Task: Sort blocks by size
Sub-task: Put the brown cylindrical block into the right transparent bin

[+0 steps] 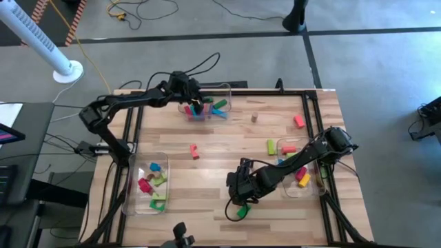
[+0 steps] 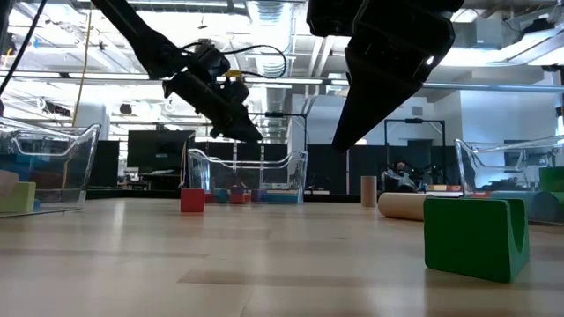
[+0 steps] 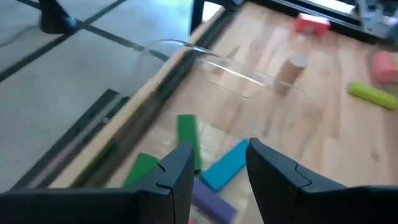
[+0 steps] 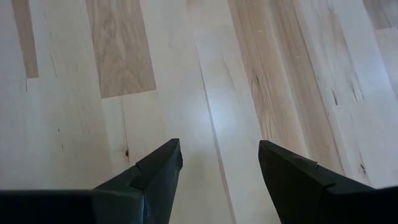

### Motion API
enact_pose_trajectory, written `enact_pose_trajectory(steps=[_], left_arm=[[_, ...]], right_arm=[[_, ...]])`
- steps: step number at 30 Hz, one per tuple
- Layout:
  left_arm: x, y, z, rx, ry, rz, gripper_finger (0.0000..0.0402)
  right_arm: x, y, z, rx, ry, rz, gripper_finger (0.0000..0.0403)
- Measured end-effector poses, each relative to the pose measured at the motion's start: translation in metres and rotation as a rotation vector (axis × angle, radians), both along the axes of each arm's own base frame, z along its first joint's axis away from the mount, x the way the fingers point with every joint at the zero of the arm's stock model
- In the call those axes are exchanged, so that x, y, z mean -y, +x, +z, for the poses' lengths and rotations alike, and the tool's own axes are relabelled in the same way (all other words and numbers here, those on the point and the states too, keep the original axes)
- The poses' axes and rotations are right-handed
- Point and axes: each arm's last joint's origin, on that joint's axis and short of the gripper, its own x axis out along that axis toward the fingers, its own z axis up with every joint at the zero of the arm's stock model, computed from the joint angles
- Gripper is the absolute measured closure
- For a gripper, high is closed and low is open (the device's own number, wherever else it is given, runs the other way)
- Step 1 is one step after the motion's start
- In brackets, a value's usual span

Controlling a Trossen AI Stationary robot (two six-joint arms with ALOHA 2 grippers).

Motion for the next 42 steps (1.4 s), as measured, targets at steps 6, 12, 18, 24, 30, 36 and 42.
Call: enact_pose_trajectory(steps=[6,12,18,24,30,36,42], left_arm=[[0.021,0.009,0.013,0.040,0.005,-0.099,0.0266],[0.058,0.019,0.031,0.065,0.029,-0.249,0.0266],[0.105,0.027,0.036,0.005,0.037,-0.414,0.0266],[0.150,0.036,0.033,-0.050,0.004,-0.559,0.0266],[0.192,0.044,0.026,-0.074,0.033,-0.700,0.0266],[0.224,0.044,0.014,-0.026,0.098,-0.806,0.0266],[0.237,0.039,-0.002,0.052,0.131,-0.841,0.0266]], right_arm=[[0.001,-0.001,0.000,-0.013,-0.006,-0.001,0.0155],[0.002,-0.004,-0.002,-0.047,-0.022,-0.001,0.0155],[0.008,-0.010,-0.004,-0.112,-0.080,-0.017,0.0155],[0.016,-0.018,0.005,-0.146,-0.090,-0.066,0.0155],[0.024,-0.034,0.021,-0.177,-0.109,-0.140,0.0155],[0.040,-0.050,0.022,-0.245,-0.117,-0.240,0.0155],[0.063,-0.053,0.005,-0.306,-0.008,-0.314,0.0155]])
